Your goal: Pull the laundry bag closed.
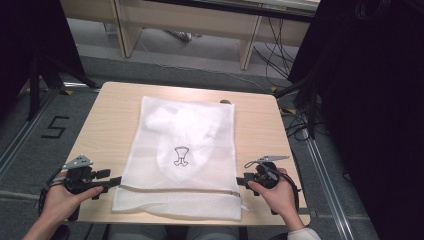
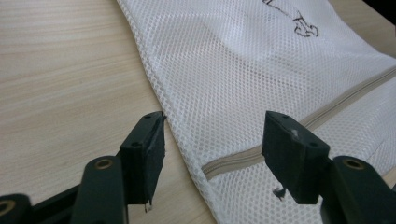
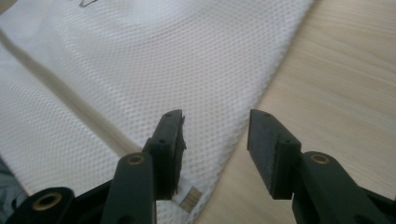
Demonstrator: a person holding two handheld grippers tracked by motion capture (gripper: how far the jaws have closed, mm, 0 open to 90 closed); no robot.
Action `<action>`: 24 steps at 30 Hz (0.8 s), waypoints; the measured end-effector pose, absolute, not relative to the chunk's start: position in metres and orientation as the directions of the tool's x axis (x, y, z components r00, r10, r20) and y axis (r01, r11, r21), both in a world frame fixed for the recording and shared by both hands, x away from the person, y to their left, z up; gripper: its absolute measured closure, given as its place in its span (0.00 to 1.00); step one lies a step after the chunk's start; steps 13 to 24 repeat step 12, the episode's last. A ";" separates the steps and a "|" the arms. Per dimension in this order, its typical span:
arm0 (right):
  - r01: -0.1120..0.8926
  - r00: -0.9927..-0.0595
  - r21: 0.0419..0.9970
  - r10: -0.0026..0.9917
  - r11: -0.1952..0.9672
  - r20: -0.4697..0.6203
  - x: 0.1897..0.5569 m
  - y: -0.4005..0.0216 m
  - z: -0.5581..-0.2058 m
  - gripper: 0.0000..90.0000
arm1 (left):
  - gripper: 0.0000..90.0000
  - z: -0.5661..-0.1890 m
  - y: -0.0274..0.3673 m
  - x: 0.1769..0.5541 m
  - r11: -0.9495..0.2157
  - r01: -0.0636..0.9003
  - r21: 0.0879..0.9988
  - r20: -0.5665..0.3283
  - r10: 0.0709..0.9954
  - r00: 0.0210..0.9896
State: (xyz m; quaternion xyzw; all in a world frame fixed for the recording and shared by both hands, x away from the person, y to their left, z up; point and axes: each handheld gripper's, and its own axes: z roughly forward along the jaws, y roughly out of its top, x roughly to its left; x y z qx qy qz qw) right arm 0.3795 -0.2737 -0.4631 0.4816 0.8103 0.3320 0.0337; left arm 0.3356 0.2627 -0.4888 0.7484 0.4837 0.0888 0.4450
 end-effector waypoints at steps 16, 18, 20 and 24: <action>0.754 -0.510 0.591 0.822 0.286 0.254 0.384 -0.281 -0.470 0.61 | 0.44 -0.490 0.262 0.335 -0.136 0.648 0.749 -0.294 0.808 0.510; 0.754 -0.510 0.591 0.822 0.286 0.254 0.384 -0.281 -0.470 0.61 | 0.44 -0.490 0.262 0.335 -0.136 0.648 0.749 -0.294 0.808 0.510; 0.754 -0.510 0.591 0.822 0.286 0.254 0.384 -0.281 -0.470 0.61 | 0.44 -0.490 0.262 0.335 -0.136 0.648 0.749 -0.294 0.808 0.510; 0.754 -0.510 0.591 0.822 0.286 0.254 0.384 -0.281 -0.470 0.61 | 0.44 -0.490 0.262 0.335 -0.136 0.648 0.749 -0.294 0.808 0.510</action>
